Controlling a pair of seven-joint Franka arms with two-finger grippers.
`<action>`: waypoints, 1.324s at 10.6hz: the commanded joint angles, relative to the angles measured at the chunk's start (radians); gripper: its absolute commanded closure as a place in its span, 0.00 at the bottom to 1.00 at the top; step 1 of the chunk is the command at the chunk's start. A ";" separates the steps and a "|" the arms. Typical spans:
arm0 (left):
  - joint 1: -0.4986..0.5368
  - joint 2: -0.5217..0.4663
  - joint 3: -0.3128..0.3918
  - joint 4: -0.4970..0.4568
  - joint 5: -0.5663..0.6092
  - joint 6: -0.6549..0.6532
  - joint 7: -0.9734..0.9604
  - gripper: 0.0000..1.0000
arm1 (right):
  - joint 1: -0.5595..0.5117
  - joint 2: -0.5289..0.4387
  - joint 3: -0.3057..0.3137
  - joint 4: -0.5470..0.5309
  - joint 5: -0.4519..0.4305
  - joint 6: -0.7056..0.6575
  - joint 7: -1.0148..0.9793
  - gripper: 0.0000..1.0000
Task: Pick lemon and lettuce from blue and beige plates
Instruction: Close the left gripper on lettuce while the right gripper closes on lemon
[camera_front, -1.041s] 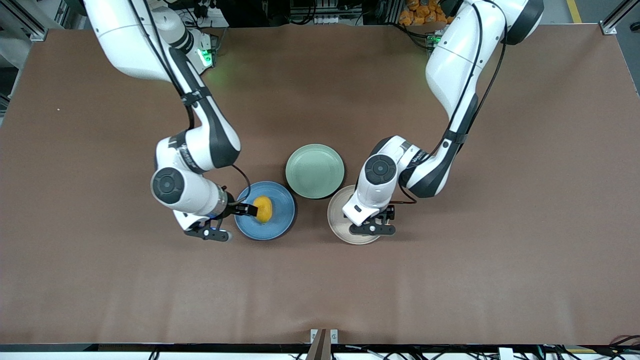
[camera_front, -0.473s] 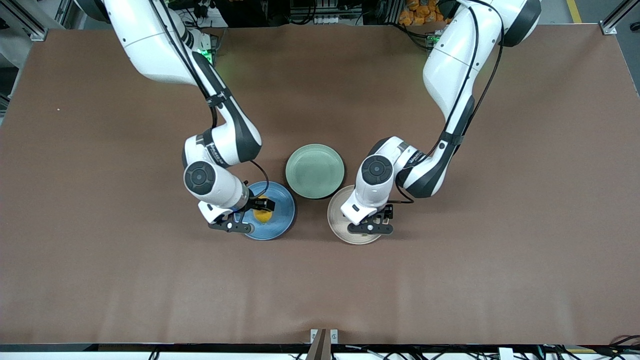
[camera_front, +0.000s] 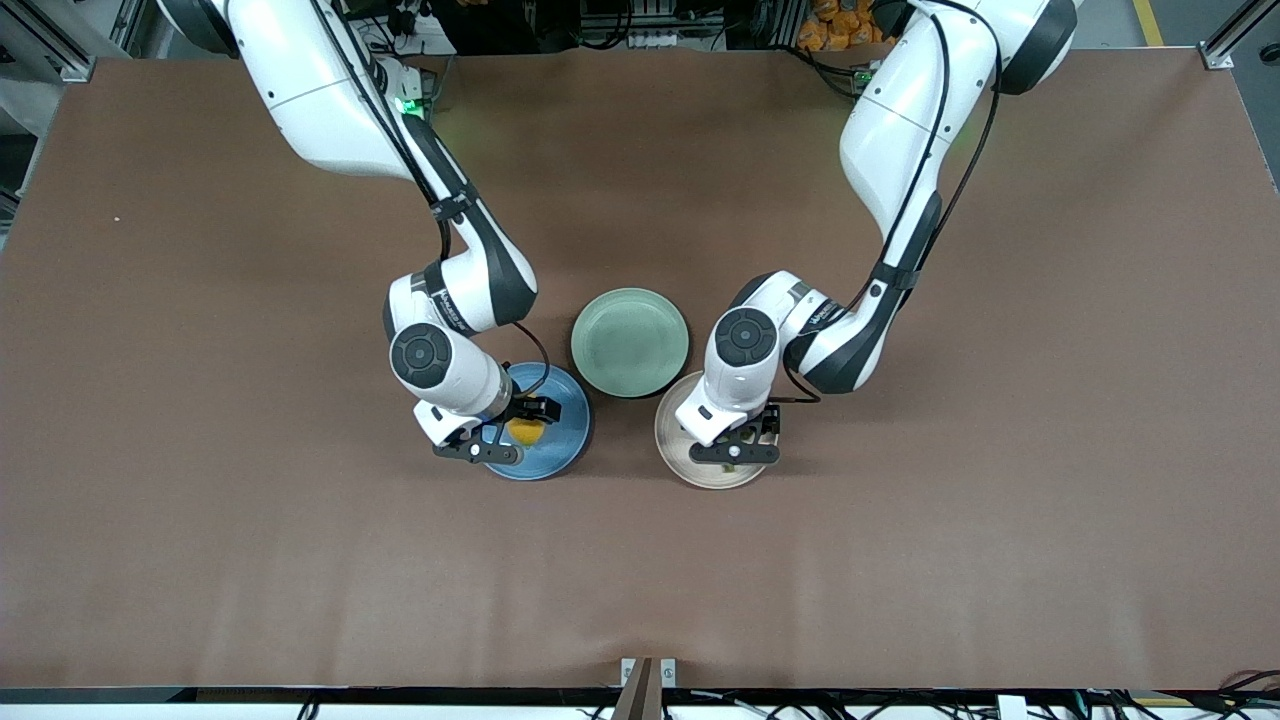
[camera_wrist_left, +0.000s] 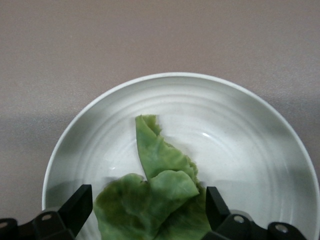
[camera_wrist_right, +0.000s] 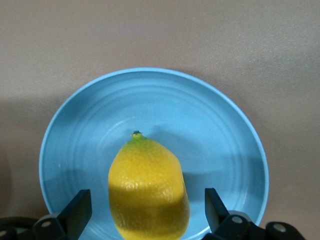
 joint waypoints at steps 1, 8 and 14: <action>-0.010 0.008 0.009 0.007 0.032 0.007 -0.042 0.00 | 0.018 0.025 -0.010 -0.001 -0.001 0.045 0.007 0.00; -0.020 0.003 0.009 0.008 0.034 0.010 -0.131 1.00 | 0.014 0.016 -0.011 0.008 -0.001 0.030 0.029 0.69; -0.005 -0.090 0.007 0.008 0.023 -0.071 -0.137 1.00 | 0.003 -0.003 -0.048 0.088 -0.045 -0.162 0.027 0.72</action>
